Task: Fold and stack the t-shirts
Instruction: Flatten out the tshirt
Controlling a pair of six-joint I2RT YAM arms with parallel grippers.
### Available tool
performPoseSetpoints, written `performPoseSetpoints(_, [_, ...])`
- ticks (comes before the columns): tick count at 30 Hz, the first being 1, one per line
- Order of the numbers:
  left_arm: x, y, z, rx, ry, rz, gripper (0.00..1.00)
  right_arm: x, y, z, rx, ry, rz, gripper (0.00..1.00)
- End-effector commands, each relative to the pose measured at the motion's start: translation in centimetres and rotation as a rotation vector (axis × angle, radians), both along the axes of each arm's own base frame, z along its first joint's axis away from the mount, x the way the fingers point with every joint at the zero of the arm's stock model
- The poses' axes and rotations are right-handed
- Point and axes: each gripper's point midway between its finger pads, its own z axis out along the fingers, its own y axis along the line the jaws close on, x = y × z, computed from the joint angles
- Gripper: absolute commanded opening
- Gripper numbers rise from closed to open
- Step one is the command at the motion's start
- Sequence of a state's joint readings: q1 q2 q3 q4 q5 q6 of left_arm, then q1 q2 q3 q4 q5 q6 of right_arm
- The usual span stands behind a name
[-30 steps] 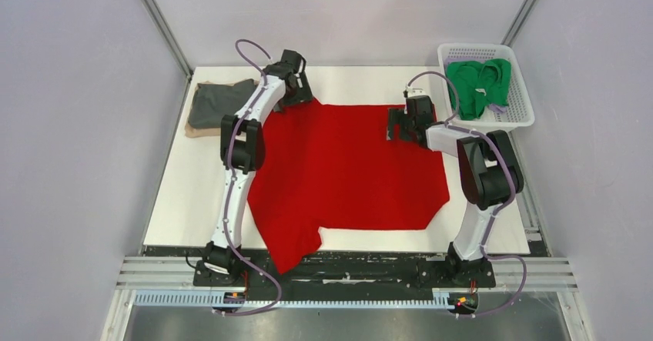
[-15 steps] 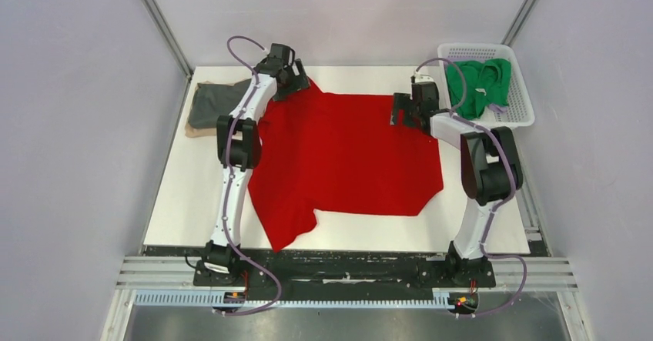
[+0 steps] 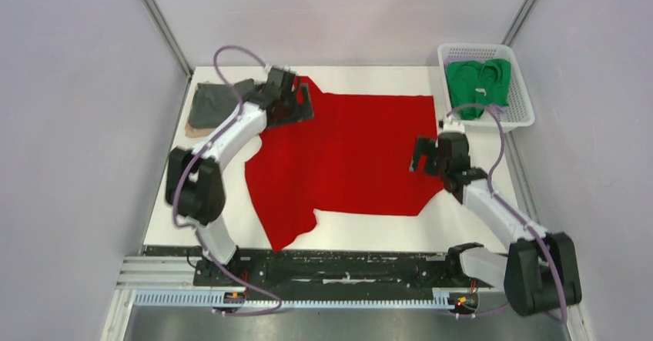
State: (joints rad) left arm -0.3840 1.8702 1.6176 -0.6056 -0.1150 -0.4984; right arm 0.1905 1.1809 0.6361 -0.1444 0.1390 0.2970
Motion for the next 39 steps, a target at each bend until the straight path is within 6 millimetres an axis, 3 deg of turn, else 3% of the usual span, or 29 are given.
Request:
performPoseSetpoints(1, [-5.2, 1.5, -1.8, -0.075, -0.018, 0.071, 1.00, -5.5, -1.4, -3.6, -0.011, 0.121, -0.048, 0.98])
performPoseSetpoints(5, [-9.5, 2.6, -4.4, -0.111, 0.003, 0.096, 1.00, -8.3, -2.1, -5.6, -0.006, 0.151, -0.080, 0.95])
performPoseSetpoints(10, [-12.8, 4.2, -7.9, -0.071, 0.072, 0.115, 1.00, -10.2, -1.4, -7.8, 0.061, 0.182, -0.085, 0.72])
performPoseSetpoints(14, [-13.9, 4.9, -8.8, -0.064, 0.089, 0.135, 1.00, -10.4, -0.5, -8.4, 0.115, 0.179, -0.074, 0.46])
performPoseSetpoints(17, [-13.9, 4.9, -8.4, -0.068, 0.074, 0.134, 1.00, -10.3, 0.3, -8.4, 0.136, 0.195, -0.039, 0.18])
performPoseSetpoints(18, [-13.9, 4.9, -8.3, -0.066, 0.069, 0.136, 1.00, -10.2, 0.5, -8.2, 0.141, 0.200, -0.029, 0.03])
performPoseSetpoints(19, [-13.9, 5.0, -8.3, -0.064, 0.067, 0.138, 1.00, -9.9, 0.7, -7.9, 0.141, 0.198, -0.022, 0.00])
performPoseSetpoints(24, [-14.0, 5.2, -8.0, -0.065, 0.054, 0.142, 1.00, -8.3, 1.5, -5.4, 0.108, 0.183, -0.014, 0.00])
performPoseSetpoints(30, [-13.8, 5.3, -7.9, -0.061, 0.051, 0.145, 1.00, -6.6, 3.5, -4.9, 0.050, 0.251, -0.002, 0.00])
performPoseSetpoints(35, [-13.9, 5.3, -8.2, -0.053, 0.060, 0.147, 1.00, -3.2, 6.4, -3.8, 0.018, 0.227, 0.036, 0.03])
performPoseSetpoints(39, [-14.0, 5.4, -8.5, -0.049, 0.069, 0.148, 1.00, -0.1, 8.7, -3.0, -0.011, 0.206, 0.073, 0.13])
